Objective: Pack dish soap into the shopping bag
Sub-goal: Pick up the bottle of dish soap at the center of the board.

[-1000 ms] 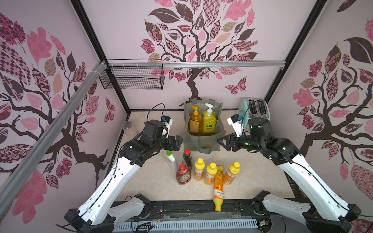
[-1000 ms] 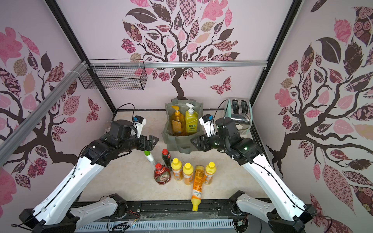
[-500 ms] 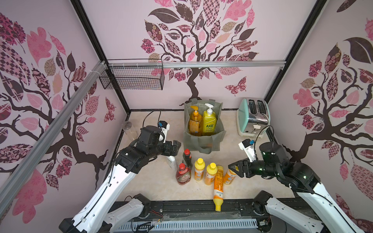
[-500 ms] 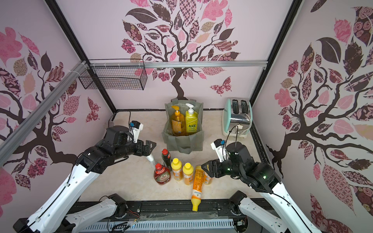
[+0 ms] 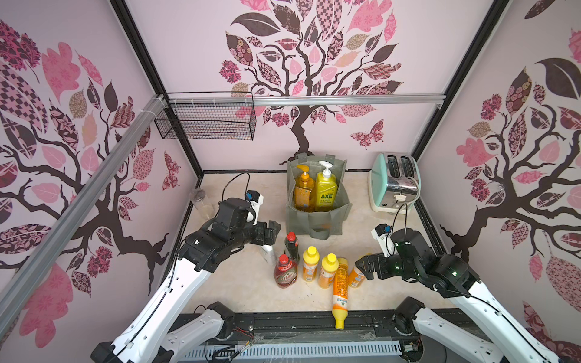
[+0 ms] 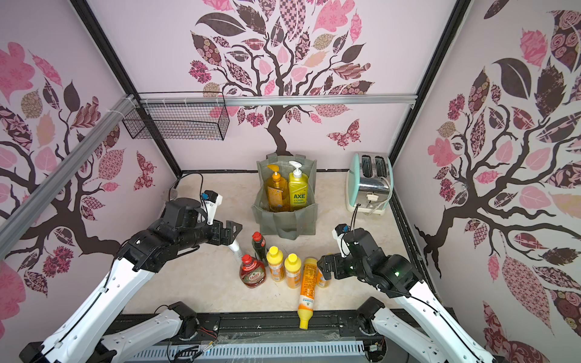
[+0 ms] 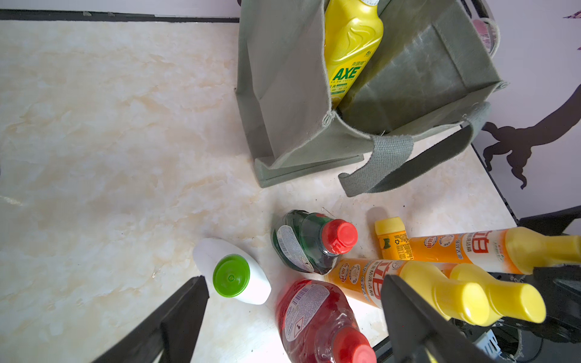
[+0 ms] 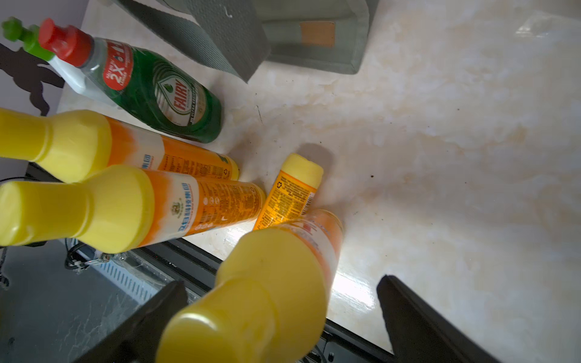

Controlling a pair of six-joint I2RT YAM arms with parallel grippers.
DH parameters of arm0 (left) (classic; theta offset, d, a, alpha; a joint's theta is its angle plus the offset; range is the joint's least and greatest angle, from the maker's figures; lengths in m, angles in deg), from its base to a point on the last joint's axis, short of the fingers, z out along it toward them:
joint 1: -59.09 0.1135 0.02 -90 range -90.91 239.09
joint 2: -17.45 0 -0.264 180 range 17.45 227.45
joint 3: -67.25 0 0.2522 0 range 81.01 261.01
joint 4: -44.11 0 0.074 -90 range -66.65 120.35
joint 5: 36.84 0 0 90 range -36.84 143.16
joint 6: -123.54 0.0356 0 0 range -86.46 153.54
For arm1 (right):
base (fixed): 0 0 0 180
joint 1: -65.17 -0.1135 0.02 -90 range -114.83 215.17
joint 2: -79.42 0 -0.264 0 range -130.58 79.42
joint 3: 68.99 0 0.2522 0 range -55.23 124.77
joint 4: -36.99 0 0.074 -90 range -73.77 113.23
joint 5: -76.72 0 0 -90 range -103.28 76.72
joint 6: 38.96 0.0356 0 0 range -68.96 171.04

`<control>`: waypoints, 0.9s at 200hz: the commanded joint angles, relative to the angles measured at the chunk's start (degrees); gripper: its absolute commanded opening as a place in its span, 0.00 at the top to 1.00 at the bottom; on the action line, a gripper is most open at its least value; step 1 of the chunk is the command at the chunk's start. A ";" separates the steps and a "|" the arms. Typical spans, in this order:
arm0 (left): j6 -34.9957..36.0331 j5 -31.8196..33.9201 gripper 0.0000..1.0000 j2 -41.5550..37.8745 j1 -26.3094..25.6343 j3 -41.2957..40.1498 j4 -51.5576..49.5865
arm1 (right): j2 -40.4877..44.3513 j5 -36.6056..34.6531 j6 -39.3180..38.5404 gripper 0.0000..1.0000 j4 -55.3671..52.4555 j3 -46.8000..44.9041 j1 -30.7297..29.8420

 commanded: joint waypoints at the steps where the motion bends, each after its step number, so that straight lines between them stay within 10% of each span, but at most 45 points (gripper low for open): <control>1: 0.27 -0.39 0.08 0.09 0.26 -0.62 1.24 | 0.83 -2.33 -0.43 0.00 -1.36 -1.15 -0.27; 180: 0.25 -0.47 0.11 -1.97 0.25 -3.62 1.70 | -4.41 -9.72 0.74 0.59 7.92 -0.08 -0.37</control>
